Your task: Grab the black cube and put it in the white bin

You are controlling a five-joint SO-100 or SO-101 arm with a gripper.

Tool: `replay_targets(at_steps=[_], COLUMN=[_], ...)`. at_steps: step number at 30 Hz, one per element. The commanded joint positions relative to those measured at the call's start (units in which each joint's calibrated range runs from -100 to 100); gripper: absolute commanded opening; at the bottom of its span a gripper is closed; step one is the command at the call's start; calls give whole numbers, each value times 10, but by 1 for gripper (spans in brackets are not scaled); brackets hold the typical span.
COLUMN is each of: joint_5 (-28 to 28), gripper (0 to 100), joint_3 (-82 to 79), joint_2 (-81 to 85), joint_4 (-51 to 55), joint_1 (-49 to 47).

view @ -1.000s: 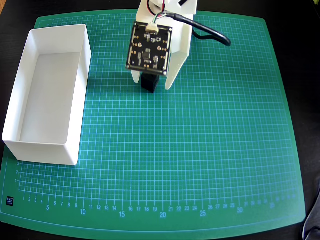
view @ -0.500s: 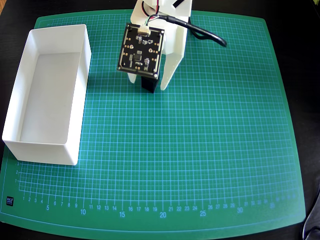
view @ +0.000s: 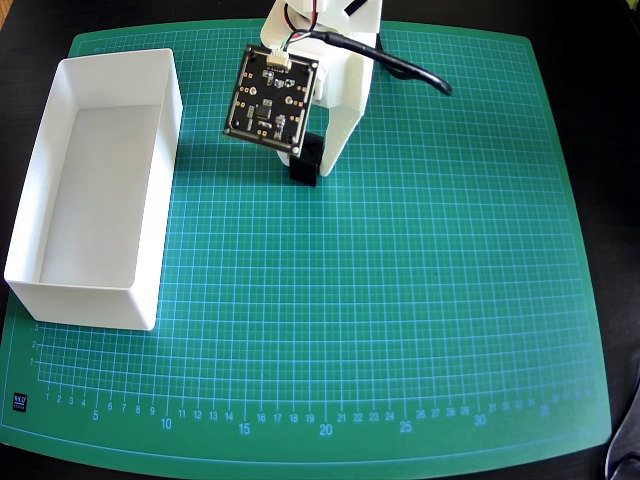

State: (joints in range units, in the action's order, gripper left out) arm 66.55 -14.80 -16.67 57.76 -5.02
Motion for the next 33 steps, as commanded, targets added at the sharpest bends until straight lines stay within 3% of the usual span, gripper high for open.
replay_targets(at_steps=[1,6,14,19,24,33], joint_5=[2,2,-4,-7,-92,-241], gripper=[11,0,1,2,2,2], joint_3=[-1,-1,-18,-70,-68,-66], joint_2=[12,12,82,195,301,418], joint_4=[1,2,11,92,162,165], joint_1=[3,3,2,2,54,219])
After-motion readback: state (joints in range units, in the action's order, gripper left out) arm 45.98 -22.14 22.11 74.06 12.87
